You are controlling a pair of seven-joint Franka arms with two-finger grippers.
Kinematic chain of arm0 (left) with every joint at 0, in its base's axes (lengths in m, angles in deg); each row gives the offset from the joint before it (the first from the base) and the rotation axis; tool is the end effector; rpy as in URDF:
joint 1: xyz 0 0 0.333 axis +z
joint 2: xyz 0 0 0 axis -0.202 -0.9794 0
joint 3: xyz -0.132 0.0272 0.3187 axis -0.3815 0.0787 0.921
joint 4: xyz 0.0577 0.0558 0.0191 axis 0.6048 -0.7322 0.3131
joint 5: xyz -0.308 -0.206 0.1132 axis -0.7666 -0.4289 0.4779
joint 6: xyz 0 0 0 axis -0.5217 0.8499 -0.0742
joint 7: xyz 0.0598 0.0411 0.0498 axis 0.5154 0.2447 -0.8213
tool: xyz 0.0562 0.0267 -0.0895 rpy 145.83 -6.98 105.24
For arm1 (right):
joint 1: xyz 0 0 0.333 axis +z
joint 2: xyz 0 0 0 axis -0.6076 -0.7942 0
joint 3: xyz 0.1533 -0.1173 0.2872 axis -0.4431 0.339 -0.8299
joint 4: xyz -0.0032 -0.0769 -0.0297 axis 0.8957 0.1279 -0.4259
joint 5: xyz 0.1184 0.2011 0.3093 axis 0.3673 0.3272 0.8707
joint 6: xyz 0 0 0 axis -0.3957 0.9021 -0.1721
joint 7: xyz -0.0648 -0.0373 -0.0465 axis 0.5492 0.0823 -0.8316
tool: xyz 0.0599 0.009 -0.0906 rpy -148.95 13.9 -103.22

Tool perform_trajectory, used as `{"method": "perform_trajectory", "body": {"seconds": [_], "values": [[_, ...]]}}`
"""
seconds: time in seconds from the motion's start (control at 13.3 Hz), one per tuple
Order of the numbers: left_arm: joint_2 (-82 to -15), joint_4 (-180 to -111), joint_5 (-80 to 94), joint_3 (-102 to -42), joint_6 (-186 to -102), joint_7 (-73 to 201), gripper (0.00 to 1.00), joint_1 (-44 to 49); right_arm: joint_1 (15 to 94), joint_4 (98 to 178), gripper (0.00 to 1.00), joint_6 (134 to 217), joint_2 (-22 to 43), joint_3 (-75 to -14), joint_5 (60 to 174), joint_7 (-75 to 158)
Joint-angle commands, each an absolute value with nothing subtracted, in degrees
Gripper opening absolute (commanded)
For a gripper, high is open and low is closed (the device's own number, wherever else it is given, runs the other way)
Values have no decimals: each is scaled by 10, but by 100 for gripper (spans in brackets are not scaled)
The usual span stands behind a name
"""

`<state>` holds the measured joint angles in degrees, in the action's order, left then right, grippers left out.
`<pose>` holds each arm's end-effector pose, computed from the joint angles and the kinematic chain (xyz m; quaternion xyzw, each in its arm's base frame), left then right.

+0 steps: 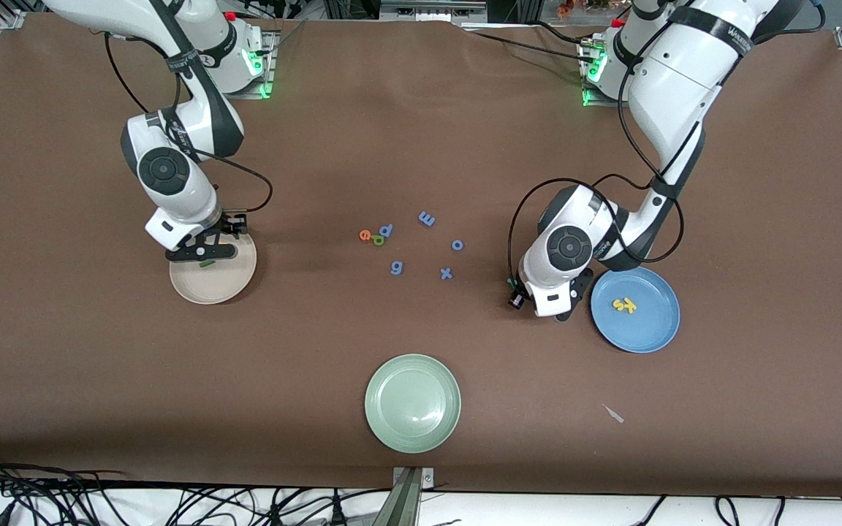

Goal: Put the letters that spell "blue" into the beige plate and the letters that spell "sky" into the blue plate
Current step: 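Grasp the teal Y with the left gripper while the right gripper places the u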

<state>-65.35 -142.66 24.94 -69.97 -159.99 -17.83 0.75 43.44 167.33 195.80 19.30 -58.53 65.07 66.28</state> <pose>0.6176 -0.2905 0.1973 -0.8732 -0.4840 0.0561 0.0080 0.5196 0.1329 0.2785 0.9944 0.0550 -0.0358 0.0832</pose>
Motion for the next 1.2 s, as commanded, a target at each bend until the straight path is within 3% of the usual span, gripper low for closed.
{"method": "perform_trajectory", "body": {"seconds": [0.0, 0.3, 0.45, 0.68, 0.9, 1.13], "values": [[-641, -1437, 260, -699, -1599, -209, 50, 2, 435, 1619, 71, 1950, 154, -659, 682, 788], [-641, -1436, 260, -700, -1600, -217, 49, 0, 447, 1557, 72, 1961, 81, -731, 682, 988], [-641, -1437, 260, -700, -1600, -217, 39, 1, 473, 1535, 72, 1983, 52, -733, 681, 1068], [-642, -1437, 261, -700, -1600, -217, 32, 0, 501, 1535, 72, 2042, 31, -733, 671, 1216], [-642, -1437, 264, -700, -1600, -216, 12, 0, 512, 1535, 72, 2047, 17, -732, 599, 1331], [-637, -1430, 267, -700, -1593, -207, 8, 5, 520, 1538, 72, 2047, 12, -732, 584, 1368]]}}
